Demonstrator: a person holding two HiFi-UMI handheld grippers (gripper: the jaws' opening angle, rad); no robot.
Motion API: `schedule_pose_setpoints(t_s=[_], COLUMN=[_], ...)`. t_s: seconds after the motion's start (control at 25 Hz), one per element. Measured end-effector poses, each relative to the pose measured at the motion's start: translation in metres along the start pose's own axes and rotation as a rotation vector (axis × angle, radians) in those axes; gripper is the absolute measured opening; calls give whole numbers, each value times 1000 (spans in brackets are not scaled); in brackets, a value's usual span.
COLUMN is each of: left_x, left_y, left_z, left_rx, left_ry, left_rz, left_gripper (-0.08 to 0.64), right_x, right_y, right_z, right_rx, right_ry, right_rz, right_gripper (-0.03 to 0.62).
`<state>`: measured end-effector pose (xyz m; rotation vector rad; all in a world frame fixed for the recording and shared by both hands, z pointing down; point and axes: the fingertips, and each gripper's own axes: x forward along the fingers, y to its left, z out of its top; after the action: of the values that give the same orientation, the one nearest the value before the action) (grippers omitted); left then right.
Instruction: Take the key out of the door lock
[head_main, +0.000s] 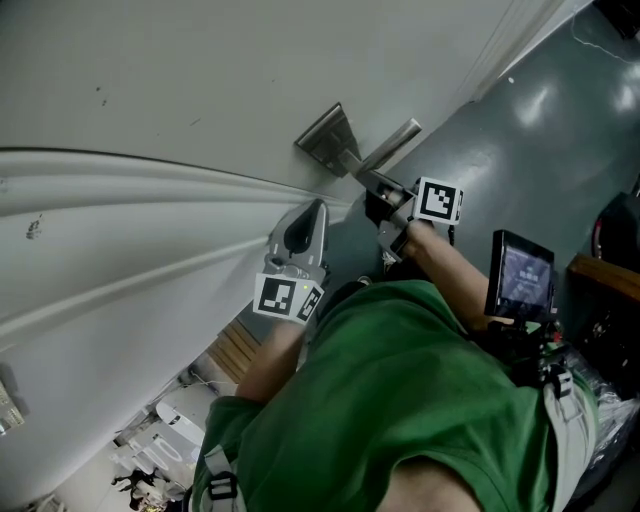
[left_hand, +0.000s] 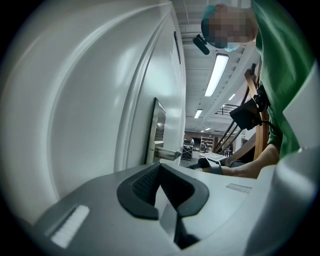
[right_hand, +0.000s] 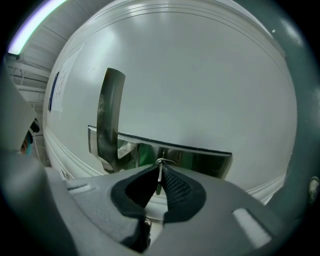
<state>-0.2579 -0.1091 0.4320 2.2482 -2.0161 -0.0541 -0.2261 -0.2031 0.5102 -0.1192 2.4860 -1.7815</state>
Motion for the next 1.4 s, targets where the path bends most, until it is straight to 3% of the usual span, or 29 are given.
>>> schedule_pose_setpoints(t_s=[0.2,0.4,0.92,1.4], left_x=[1,4,16,34], left_y=[1,5,18,20], left_z=[-2,2,5,-1], left_rx=[-2,-4,-28,-44], left_ry=[3,-1,-1,3], left_rz=[-5,-6,-24,-72], left_gripper=[0,0,0,0], right_x=[-4,-6,-6,-8], right_y=[-11,-8,-7,10], right_z=[-2,0,-1,12], right_rx=[83,116,75,-63], right_ry=[6,4,18,0], right_rz=[-60,-39,-46,-19], right_gripper=[26,25,25,25])
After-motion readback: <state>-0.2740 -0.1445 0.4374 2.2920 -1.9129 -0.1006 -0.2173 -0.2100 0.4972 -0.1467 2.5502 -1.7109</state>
